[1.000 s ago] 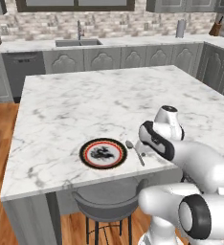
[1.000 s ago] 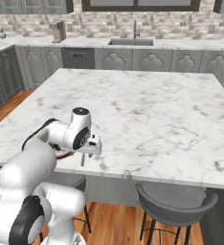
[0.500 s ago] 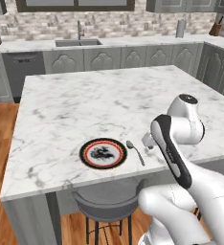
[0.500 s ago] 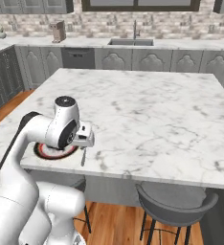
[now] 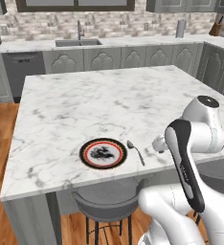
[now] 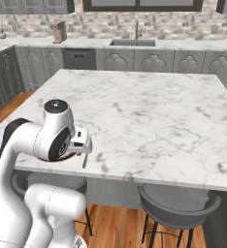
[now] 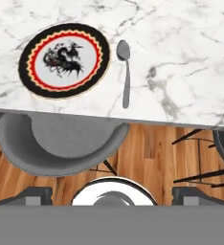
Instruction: Take the fork and place it on the left side of the plate. Then take the spoon and place it on the right side of the plate. Make sure they're directly next to the plate.
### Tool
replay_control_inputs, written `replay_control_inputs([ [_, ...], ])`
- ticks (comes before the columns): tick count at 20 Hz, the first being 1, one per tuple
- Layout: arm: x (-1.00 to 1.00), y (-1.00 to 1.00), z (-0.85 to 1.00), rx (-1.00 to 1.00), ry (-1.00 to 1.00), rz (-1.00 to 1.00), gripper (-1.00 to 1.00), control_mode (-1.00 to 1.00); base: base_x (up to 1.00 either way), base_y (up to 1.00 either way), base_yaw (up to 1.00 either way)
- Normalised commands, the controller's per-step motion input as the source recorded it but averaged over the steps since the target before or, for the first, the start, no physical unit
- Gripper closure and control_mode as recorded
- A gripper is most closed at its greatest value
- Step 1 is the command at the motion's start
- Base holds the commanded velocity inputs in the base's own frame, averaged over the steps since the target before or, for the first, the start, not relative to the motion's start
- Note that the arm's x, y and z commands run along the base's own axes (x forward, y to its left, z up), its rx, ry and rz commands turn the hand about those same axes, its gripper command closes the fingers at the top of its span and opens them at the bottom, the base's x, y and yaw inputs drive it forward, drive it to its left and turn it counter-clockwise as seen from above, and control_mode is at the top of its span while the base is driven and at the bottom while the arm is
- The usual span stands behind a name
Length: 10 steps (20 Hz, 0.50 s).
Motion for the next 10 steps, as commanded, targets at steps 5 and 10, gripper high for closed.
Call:
replay_control_inputs([
  [5,-0.13,0.03,-0.14,-0.01,0.11,0.00,-1.00,-1.00,0.00,0.00,0.00],
  [10,-0.26,-0.01,-0.09,0.00,-0.02,-0.01,-1.00,-1.00,0.00,0.00,0.00],
])
